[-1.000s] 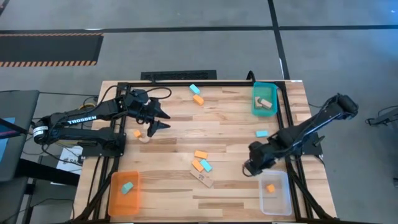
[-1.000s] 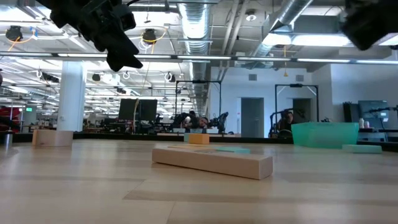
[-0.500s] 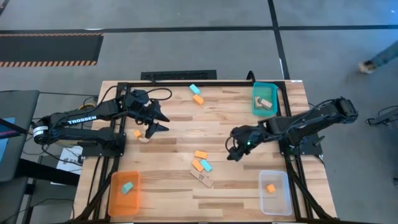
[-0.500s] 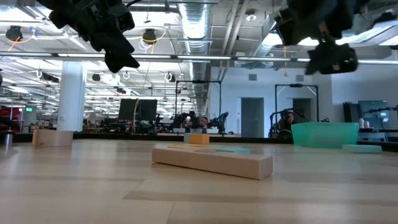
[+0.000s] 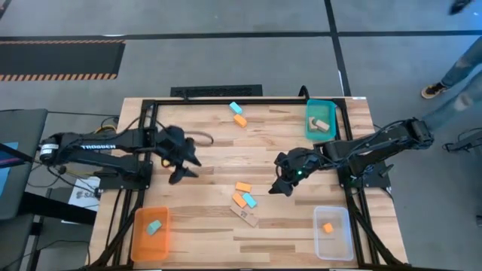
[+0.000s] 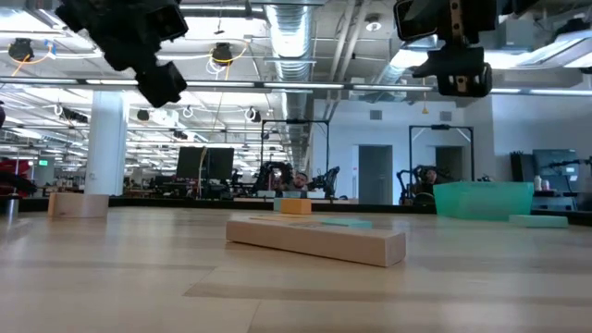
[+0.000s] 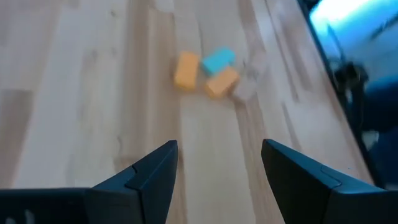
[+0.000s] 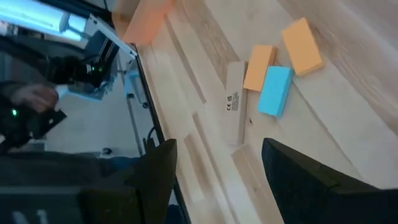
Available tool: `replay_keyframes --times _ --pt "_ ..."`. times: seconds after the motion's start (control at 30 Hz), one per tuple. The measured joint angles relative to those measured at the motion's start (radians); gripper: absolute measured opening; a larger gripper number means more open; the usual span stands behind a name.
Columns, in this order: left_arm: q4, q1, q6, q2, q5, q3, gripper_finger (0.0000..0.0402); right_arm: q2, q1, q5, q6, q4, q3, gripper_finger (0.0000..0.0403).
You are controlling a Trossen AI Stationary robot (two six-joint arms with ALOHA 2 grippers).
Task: Sort & place blocks by color
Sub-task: Put the yellow block into the transparent bin
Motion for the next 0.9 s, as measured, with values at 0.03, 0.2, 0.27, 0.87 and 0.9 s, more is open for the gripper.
replay_keyframes --times 0.03,0.2,0.27,0.87,0.9 --pt "-0.023 -0.032 0.01 0.005 -0.027 0.0 0.0222 0.0 0.0 0.0 -0.021 0.0 0.0 0.026" --pt "-0.141 -0.111 -0.204 0.059 -0.31 0.0 0.0222 0.0 0.0 0.0 -0.103 -0.003 0.0 0.026" --pt "-0.097 -0.126 -0.237 0.096 -0.286 0.0 0.0222 0.0 0.0 0.0 -0.127 -0.006 0.0 0.026" --pt "0.543 -0.228 0.068 0.792 -0.321 0.244 0.0222 -0.001 -0.008 -0.005 -0.241 -0.038 0.0 0.026" --pt "0.542 -0.228 0.08 0.81 -0.318 0.263 0.0222 -0.001 -0.004 -0.005 -0.241 -0.042 0.0 0.026"
